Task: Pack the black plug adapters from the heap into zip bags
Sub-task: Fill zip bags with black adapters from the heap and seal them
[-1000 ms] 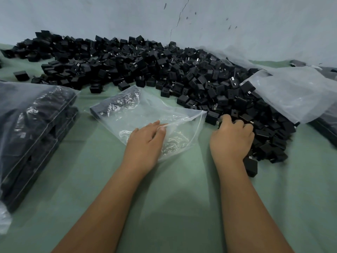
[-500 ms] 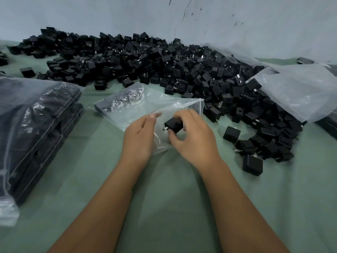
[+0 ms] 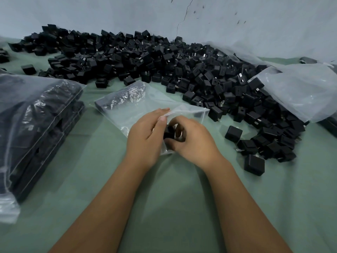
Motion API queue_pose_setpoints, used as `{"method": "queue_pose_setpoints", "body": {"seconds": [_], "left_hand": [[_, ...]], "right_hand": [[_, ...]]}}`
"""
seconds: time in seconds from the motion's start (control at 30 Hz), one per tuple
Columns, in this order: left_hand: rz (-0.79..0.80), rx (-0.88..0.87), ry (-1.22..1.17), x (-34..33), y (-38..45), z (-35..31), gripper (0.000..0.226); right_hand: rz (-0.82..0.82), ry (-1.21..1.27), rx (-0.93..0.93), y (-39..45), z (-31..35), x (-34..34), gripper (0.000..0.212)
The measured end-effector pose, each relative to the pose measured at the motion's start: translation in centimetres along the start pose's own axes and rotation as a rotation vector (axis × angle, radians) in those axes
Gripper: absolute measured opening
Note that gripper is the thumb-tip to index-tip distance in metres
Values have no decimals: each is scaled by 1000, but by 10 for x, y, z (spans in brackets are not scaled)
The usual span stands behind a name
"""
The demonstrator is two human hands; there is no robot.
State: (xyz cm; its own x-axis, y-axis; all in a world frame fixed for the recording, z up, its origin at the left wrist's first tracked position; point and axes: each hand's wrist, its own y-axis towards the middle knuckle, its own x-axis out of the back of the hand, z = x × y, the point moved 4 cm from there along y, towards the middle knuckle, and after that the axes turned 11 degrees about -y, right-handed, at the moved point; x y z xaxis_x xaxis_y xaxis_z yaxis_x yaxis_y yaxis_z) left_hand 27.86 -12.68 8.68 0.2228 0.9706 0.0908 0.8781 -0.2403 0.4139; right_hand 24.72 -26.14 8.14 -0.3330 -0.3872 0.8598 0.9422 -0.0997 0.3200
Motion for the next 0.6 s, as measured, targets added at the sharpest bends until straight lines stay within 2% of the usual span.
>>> {"method": "queue_pose_setpoints", "body": {"seconds": [0.1,0.2,0.4,0.6], "left_hand": [[-30,-4,1,2,1,0,43],[-55,0,1,4,1,0,43],[96,-145,205,-10,-4,-10,40],[88,-212,224,-9,-5,-13,51]], "right_hand": [[-36,148,-31,-1,-1,5,15],[41,182,1,-1,1,3,6],[133,287,85,-1,20,-13,23],[203,321,96,4,21,-10,28]]}}
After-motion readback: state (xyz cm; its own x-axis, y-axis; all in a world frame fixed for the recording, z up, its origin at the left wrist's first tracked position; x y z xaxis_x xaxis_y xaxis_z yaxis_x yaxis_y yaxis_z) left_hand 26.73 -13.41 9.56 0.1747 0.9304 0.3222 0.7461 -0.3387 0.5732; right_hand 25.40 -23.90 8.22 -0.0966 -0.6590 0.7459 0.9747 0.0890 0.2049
